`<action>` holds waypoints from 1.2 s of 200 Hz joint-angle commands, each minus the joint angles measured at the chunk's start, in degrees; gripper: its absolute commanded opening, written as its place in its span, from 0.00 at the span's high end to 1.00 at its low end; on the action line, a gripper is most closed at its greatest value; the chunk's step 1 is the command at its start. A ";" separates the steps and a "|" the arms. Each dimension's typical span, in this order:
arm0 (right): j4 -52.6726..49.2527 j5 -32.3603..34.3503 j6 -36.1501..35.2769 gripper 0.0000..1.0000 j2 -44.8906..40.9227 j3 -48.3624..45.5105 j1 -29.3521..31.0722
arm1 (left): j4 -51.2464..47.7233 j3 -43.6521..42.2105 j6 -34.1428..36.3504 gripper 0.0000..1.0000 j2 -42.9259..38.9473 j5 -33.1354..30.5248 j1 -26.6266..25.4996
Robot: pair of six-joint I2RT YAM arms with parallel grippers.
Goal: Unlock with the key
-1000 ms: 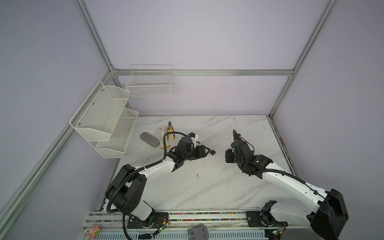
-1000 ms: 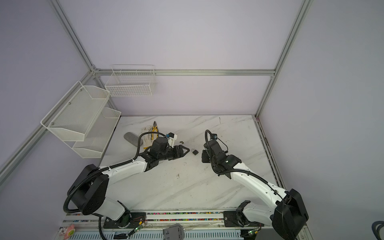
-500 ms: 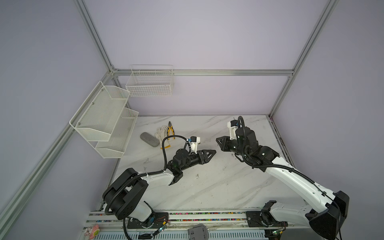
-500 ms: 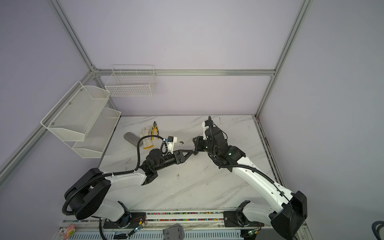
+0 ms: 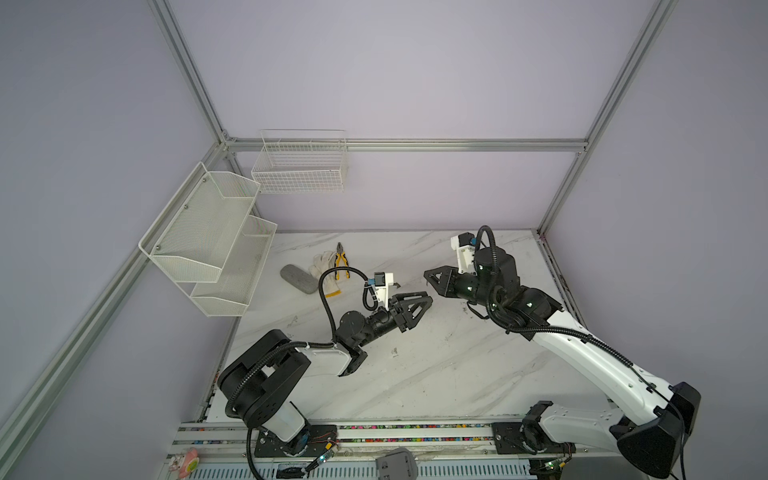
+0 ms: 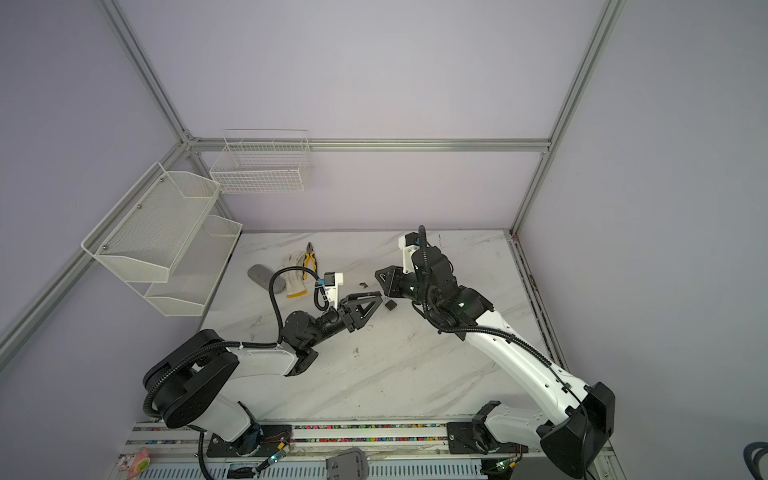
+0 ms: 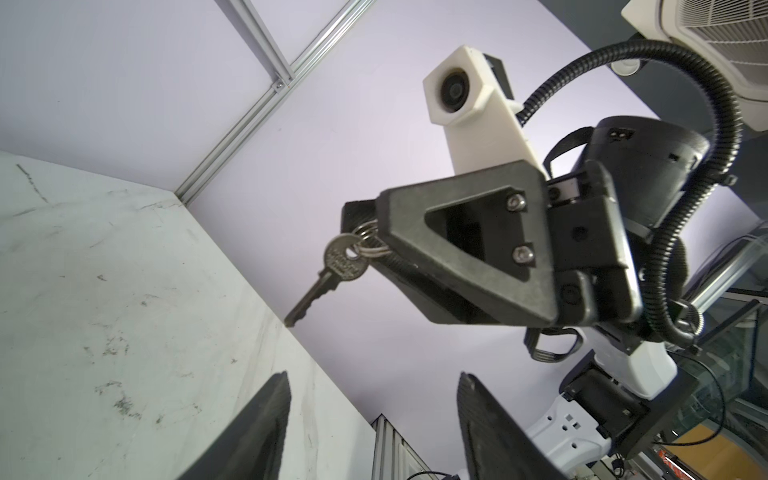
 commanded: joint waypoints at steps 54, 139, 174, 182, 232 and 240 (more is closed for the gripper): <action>3.87 -5.53 3.30 0.83 -1.29 3.40 0.22 | 6.39 5.62 -7.68 0.36 0.84 -2.33 2.67; 5.10 -6.47 5.27 0.84 -2.56 2.85 -0.32 | 6.34 6.77 -6.27 0.48 -1.13 -1.70 3.57; 4.35 -2.12 3.51 0.84 -1.10 -1.03 -2.60 | 0.96 -1.46 -10.66 0.48 -6.99 -1.50 15.30; 3.44 1.14 1.70 0.83 0.72 -1.69 -2.59 | -2.55 -2.04 -8.63 0.47 -8.18 -0.47 16.68; 8.50 14.50 -6.38 0.71 21.48 -2.62 1.42 | -48.06 4.05 14.35 0.47 -16.50 -10.76 18.37; 9.47 15.55 -8.57 0.70 26.13 -0.94 1.69 | -51.70 4.59 16.41 0.47 -16.95 -13.02 18.66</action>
